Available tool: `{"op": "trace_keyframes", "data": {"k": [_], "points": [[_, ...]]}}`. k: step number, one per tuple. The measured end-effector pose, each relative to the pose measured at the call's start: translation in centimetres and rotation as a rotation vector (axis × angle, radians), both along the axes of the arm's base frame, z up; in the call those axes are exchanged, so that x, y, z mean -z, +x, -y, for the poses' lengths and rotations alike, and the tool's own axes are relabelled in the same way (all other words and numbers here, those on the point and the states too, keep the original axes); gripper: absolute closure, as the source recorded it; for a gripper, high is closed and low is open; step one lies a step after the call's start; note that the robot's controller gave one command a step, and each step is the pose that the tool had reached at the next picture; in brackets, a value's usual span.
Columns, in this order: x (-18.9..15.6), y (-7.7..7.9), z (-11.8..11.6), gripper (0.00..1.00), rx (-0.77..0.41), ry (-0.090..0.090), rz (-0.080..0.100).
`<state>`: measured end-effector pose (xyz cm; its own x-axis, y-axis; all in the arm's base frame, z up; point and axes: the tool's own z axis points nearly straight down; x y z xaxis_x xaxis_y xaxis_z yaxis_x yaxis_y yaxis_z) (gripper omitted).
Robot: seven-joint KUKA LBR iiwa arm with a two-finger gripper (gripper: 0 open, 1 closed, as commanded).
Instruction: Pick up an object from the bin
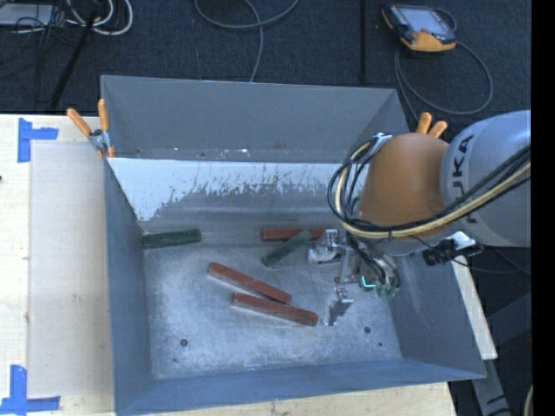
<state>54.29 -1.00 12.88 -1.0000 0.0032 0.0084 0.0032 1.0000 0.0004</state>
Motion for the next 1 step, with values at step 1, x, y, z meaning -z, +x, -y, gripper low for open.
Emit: {"op": "trace_keyframes", "data": {"k": [1], "points": [[-0.34, 0.19, -0.01, 0.00, 0.000, 0.000, 0.007]]}}
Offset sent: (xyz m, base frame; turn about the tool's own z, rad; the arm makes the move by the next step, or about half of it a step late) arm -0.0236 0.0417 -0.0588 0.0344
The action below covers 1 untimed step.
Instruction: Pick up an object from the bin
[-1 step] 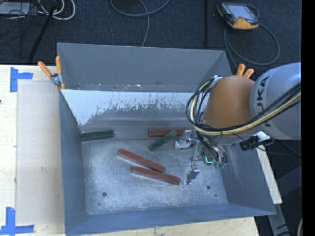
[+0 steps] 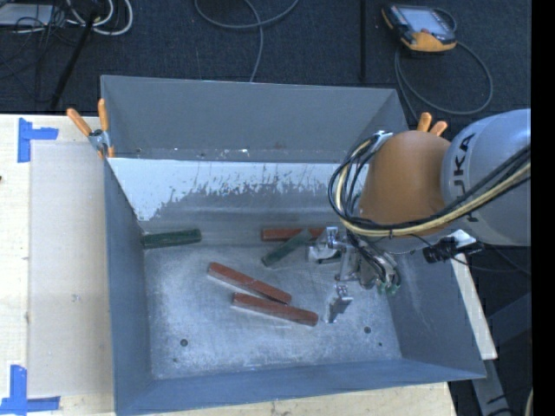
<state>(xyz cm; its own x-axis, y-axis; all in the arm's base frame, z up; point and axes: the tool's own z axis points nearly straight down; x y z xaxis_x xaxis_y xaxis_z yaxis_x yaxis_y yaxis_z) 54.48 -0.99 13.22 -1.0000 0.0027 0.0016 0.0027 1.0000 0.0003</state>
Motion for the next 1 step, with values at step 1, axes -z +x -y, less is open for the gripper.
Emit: {"op": "trace_keyframes", "data": {"k": [1], "points": [[6.08, -2.38, -4.23, 0.00, 0.036, -0.001, 0.007]]}}
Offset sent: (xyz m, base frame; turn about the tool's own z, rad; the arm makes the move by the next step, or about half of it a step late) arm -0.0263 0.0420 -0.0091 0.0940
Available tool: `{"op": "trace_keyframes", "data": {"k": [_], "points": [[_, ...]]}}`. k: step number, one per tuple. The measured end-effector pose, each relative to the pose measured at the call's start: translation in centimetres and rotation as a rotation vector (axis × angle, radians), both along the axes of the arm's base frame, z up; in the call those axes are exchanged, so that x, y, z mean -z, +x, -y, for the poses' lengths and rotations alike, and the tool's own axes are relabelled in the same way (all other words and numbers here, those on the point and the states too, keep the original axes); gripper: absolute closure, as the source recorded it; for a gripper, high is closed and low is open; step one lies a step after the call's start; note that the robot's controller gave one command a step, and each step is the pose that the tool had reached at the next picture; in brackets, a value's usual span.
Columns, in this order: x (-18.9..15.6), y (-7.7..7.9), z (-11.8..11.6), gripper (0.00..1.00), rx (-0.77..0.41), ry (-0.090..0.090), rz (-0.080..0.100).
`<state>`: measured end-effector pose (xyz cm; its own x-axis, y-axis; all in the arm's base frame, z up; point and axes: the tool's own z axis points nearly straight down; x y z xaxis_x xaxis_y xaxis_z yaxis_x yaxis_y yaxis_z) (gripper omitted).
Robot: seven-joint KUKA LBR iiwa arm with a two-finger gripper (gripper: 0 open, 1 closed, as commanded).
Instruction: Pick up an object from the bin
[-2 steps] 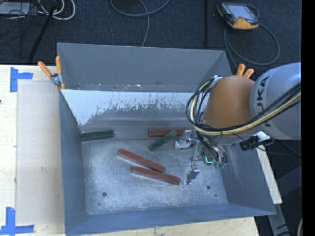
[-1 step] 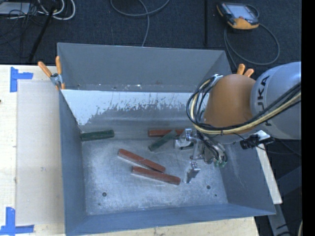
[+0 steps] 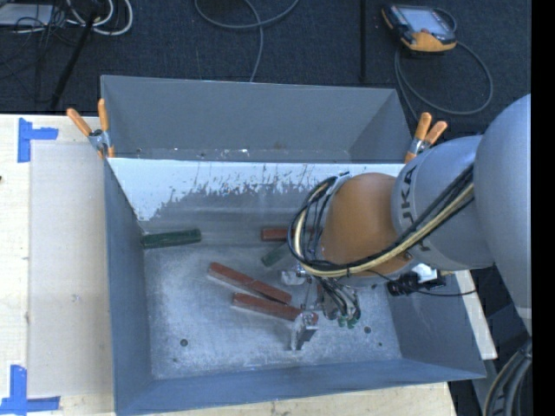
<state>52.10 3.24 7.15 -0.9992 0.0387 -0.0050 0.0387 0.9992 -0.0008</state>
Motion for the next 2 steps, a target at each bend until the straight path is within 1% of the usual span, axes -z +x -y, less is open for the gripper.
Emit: {"op": "trace_keyframes", "data": {"k": [1, 2], "points": [[-5.4, -0.1, 0.0, 0.00, 0.058, 0.002, -0.001], [-3.2, -0.1, -2.9, 0.00, 0.176, 0.002, -0.007]]}}
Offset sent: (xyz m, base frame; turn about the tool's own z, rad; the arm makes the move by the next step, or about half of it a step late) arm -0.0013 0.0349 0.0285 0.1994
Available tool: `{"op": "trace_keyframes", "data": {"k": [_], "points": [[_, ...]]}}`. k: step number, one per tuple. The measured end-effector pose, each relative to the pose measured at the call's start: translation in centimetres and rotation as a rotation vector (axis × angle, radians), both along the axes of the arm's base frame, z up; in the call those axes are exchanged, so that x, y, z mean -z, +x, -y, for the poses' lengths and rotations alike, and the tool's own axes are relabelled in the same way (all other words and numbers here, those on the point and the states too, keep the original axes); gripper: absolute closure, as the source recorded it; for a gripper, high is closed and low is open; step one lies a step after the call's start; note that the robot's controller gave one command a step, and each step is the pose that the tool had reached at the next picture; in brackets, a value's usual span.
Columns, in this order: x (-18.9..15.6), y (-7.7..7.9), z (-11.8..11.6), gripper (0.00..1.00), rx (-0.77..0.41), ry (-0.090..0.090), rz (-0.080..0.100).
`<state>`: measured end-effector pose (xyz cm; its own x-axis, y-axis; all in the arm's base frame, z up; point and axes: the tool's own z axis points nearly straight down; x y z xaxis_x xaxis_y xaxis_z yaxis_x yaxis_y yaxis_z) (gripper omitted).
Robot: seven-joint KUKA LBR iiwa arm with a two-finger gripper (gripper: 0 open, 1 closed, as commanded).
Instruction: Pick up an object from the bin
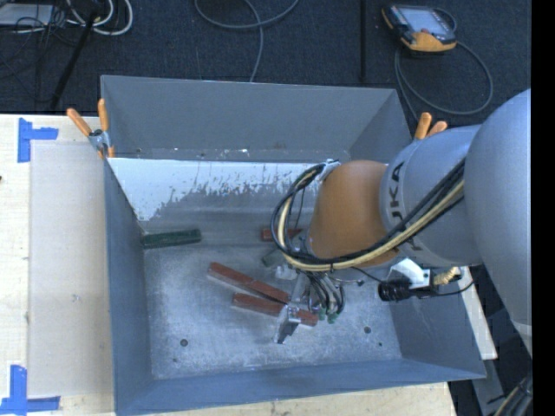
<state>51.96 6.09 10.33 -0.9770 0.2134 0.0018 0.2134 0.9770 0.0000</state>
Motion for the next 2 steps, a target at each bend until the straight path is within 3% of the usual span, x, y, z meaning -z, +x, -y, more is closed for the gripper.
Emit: {"op": "trace_keyframes", "data": {"k": [1, 2], "points": [[3.20, -0.10, 0.35, 0.00, -0.044, 0.000, 0.001], [2.77, 0.43, -0.45, 1.00, 0.189, -0.001, 0.012]]}}
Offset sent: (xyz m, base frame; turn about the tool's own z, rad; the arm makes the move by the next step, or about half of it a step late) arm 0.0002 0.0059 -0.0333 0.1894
